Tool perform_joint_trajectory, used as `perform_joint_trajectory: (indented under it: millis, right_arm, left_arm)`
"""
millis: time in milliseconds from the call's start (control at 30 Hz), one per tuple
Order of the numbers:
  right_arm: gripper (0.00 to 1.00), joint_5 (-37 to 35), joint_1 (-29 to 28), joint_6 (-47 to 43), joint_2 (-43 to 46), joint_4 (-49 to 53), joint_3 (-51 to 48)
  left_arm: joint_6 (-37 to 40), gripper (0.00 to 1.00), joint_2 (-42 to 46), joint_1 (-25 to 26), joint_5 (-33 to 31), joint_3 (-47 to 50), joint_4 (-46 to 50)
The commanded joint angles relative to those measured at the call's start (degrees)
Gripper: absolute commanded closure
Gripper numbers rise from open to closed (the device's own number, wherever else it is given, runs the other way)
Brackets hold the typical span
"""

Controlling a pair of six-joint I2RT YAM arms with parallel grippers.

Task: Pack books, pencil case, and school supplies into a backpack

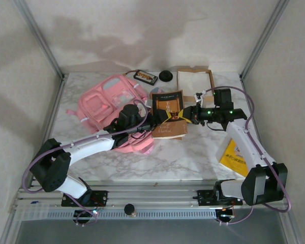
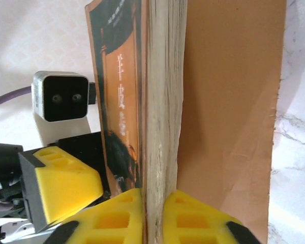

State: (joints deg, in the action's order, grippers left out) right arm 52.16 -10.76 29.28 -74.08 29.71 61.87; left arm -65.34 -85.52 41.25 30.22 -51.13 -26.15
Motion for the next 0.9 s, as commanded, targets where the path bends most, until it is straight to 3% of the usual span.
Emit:
perform_joint_trajectory:
  millis: [0,33,100,233,300,333,400,533,733,867]
  right_arm:
    - [0.75,-2.16,0.21,-0.95,-0.03,-2.26,2.21]
    - [0.70,-2.56,0.44,-0.99,-0.18,-2.08,2.07]
    - [0.71,-2.53,0.74,-0.67,0.23,-2.90,1.31]
    - [0.87,-1.09,0.83,0.76,0.66,-6.12,0.40]
    - [1.00,0.92,0.83,1.11,0.23,-7.35,0.10]
    - [1.00,1.21,0.79,1.13,-0.03,-7.72,-0.03]
    - [1.00,0.88,1.05,1.23,-0.21,-8.40,-0.23]
    - [1.00,1.17,2.71,0.91,0.08,-7.98,0.52]
    - [1.00,1.28,4.35,-6.45,-1.82,1.97,6.18]
    - [1.00,3.55,4.10,-8.35,-2.53,3.54,6.96]
  left_arm:
    - [-1.13,1.00,2.33,0.49,-0.42,-0.78,-5.46]
    - [-1.47,1.00,2.18,0.49,-0.88,-1.25,-5.87]
    - [-2.25,1.00,1.70,0.49,-1.47,-2.22,-6.03]
    - [-2.71,1.00,0.69,0.83,-0.02,-3.89,-6.61]
    - [-1.35,0.99,0.24,1.25,0.76,-5.47,-4.52]
    - [-0.61,0.93,-0.04,1.48,1.02,-6.27,-3.68]
    - [0.70,0.66,-0.35,1.81,1.45,-7.75,-1.39]
    - [2.83,0.39,0.36,1.59,2.57,-7.88,1.71]
    - [6.47,0.25,2.98,1.11,4.81,-5.88,5.84]
    - [5.71,0.34,2.80,1.02,5.82,-5.25,3.22]
